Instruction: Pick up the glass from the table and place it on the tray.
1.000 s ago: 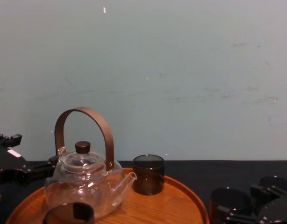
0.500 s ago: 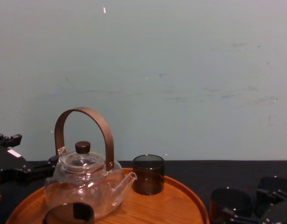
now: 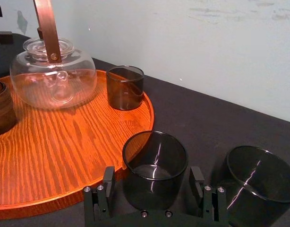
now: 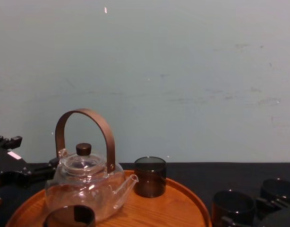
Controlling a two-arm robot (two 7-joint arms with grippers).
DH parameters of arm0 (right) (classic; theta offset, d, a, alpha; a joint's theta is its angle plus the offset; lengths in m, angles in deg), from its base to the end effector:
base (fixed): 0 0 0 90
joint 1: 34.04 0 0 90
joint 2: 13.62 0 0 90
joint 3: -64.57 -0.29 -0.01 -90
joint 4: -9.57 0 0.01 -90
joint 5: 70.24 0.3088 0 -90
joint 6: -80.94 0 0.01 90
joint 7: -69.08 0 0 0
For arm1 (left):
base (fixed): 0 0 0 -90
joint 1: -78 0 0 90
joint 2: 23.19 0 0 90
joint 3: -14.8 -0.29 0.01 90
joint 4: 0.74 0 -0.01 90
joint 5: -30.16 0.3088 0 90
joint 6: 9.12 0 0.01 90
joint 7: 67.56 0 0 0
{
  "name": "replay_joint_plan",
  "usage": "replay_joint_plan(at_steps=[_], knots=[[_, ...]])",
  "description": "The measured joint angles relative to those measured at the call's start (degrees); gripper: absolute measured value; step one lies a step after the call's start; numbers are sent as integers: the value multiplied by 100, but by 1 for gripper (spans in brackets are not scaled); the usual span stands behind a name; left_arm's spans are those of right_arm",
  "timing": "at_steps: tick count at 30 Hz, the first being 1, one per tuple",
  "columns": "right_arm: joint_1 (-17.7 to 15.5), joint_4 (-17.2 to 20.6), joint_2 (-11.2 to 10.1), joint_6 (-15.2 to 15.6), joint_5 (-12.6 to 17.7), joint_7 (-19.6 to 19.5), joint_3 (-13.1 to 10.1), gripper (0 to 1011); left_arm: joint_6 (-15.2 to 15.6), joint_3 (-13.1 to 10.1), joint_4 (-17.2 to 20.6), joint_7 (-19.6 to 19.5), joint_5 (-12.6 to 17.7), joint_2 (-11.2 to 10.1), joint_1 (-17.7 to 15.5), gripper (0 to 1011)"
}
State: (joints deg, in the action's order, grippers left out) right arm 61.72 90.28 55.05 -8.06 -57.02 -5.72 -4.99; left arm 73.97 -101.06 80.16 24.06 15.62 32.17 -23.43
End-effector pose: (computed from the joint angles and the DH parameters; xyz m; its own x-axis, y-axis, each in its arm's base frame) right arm 0.3381 -0.0228 -0.3362 0.5288 -0.8430 0.0988 0.8359 0.4972 -0.2325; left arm 0.3581 0.0827 -0.3023 0.2923 0.8803 0.3738 -0.9552 0.2874 0.0702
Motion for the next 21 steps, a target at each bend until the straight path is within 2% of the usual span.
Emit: replay_joint_plan(at_steps=[21], knots=[[161,-355,300,80,-197,245,-156,1002,0,0,0,0,0,0,0,1001]])
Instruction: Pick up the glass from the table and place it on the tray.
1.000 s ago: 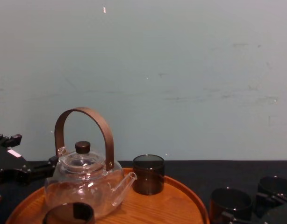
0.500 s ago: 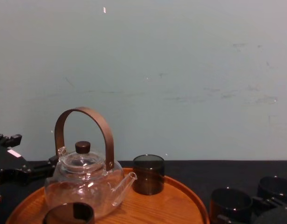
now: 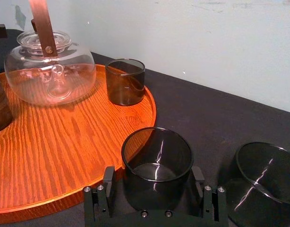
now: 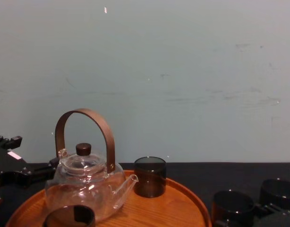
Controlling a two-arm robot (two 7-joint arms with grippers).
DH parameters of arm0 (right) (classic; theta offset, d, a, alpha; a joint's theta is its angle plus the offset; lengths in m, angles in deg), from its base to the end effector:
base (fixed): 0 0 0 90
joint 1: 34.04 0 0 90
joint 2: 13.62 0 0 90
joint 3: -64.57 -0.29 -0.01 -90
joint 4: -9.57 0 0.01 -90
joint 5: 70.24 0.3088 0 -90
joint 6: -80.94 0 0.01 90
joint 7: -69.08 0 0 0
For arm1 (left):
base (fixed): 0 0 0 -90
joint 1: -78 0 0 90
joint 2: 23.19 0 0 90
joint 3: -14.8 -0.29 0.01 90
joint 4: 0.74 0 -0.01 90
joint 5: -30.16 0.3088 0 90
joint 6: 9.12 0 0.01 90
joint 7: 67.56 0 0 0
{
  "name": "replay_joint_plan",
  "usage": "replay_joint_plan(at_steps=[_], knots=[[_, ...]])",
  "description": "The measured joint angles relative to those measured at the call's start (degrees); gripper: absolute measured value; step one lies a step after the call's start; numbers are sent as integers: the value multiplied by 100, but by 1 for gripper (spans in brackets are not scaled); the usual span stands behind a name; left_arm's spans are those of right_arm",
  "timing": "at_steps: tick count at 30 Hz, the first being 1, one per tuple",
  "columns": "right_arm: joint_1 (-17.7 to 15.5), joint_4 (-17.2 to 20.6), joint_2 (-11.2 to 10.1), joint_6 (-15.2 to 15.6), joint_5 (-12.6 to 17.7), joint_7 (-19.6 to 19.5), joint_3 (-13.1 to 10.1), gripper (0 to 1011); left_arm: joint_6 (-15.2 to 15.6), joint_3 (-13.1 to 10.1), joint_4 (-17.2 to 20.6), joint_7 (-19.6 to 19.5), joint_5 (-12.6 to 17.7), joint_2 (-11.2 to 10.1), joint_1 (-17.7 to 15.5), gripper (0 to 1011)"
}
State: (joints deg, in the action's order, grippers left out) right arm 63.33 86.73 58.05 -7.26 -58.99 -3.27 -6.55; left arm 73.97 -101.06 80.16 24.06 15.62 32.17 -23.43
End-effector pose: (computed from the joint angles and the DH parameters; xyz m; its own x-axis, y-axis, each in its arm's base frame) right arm 0.3482 -0.0187 -0.3427 0.5350 -0.8414 0.0765 0.8263 0.5022 -0.2549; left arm 0.3581 0.0827 -0.3023 0.2923 0.8803 0.3738 -0.9552 0.2874 0.0702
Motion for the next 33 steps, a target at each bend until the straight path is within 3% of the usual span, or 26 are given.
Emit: replay_joint_plan(at_steps=[33], knots=[[480,-713,330,-43,-144,106,-120,1002,0,0,0,0,0,0,0,1001]])
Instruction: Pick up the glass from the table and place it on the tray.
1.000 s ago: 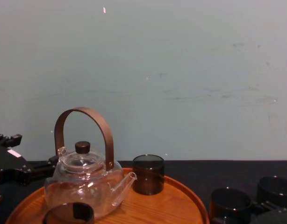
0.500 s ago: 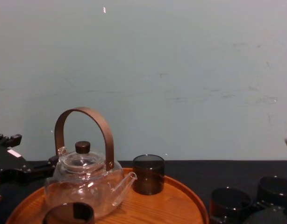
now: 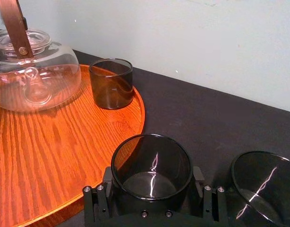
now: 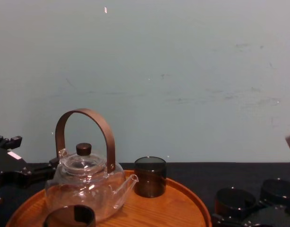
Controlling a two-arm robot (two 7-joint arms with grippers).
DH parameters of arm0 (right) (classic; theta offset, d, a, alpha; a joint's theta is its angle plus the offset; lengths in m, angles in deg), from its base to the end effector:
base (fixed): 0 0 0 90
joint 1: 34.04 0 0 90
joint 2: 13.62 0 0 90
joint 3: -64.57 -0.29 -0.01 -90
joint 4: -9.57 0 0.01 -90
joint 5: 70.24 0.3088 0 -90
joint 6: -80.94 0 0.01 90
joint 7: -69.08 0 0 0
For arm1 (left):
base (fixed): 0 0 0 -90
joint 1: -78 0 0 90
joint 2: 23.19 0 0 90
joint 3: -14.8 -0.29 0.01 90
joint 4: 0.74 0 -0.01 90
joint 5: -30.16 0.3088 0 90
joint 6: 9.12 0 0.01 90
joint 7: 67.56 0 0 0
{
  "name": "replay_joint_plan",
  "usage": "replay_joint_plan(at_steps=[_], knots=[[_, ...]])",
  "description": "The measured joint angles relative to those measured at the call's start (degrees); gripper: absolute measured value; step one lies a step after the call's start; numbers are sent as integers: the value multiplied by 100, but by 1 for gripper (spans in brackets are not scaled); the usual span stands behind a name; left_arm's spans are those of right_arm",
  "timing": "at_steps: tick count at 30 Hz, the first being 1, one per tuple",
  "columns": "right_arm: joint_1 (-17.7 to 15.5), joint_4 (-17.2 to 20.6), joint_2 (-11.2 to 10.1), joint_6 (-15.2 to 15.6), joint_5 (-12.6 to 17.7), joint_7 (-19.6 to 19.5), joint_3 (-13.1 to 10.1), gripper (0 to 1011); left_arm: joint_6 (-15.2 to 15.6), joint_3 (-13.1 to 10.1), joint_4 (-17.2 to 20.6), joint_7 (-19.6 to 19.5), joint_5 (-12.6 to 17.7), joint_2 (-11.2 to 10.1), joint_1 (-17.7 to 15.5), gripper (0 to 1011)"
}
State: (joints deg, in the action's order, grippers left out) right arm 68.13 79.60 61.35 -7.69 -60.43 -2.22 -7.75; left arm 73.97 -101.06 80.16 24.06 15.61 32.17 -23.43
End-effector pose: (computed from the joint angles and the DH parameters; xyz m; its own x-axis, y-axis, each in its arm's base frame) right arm 0.3734 -0.0161 -0.3477 0.5136 -0.8558 0.0617 0.8355 0.4825 -0.2628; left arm 0.3581 0.0827 -0.3023 0.2923 0.8803 0.3736 -0.9553 0.2873 0.0702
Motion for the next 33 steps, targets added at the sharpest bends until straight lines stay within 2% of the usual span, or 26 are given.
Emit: replay_joint_plan(at_steps=[17,23,33], knots=[[51,-76,39,-51,2,42,11,1002,0,0,0,0,0,0,0,1001],[46,-66,37,-48,5,43,14,905,0,0,0,0,0,0,0,1001],[41,-59,32,-43,10,41,14,905,0,0,0,0,0,0,0,1001]])
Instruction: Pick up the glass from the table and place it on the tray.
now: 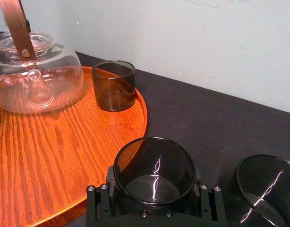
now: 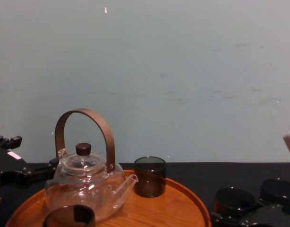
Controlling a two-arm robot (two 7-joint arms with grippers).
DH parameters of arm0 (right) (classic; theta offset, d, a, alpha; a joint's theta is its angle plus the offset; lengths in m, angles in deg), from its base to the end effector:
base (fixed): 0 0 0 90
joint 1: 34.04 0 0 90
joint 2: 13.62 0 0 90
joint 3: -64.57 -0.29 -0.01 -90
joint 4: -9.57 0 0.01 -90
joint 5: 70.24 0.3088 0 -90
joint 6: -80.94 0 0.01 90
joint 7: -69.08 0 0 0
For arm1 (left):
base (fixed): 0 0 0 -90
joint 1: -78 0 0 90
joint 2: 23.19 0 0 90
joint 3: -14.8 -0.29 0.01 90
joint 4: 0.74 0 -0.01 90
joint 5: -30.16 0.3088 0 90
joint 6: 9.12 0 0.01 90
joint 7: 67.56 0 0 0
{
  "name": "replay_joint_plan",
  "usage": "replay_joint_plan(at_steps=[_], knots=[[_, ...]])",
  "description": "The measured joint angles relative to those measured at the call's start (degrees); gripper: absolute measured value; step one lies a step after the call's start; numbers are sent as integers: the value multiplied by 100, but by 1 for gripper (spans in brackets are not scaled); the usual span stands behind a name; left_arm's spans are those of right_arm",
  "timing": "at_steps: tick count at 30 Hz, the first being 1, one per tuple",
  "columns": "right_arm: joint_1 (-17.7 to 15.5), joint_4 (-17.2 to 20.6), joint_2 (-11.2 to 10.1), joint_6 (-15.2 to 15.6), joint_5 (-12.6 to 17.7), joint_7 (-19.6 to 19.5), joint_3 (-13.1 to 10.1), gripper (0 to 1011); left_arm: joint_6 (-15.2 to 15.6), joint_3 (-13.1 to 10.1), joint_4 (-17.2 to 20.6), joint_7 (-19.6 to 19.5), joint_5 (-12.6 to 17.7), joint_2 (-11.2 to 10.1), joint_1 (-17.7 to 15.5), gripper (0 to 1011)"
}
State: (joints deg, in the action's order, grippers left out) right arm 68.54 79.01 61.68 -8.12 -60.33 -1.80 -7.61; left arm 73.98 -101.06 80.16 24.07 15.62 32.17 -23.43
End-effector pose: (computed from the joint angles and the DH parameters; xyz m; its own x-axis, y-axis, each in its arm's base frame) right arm 0.3752 -0.0141 -0.3483 0.5205 -0.8520 0.0568 0.8322 0.4913 -0.2570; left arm 0.3581 0.0827 -0.3023 0.2921 0.8803 0.3738 -0.9553 0.2871 0.0703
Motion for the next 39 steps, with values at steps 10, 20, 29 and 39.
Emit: replay_joint_plan(at_steps=[10,20,29,39], knots=[[-124,257,-87,-63,57,65,-27,905,0,0,0,0,0,0,0,1001],[-362,824,-233,-7,-36,18,4,905,0,0,0,0,0,0,0,1001],[-536,1226,-267,55,-37,100,111,905,0,0,0,0,0,0,0,1001],[-562,1311,-215,89,89,230,271,905,0,0,0,0,0,0,0,1002]])
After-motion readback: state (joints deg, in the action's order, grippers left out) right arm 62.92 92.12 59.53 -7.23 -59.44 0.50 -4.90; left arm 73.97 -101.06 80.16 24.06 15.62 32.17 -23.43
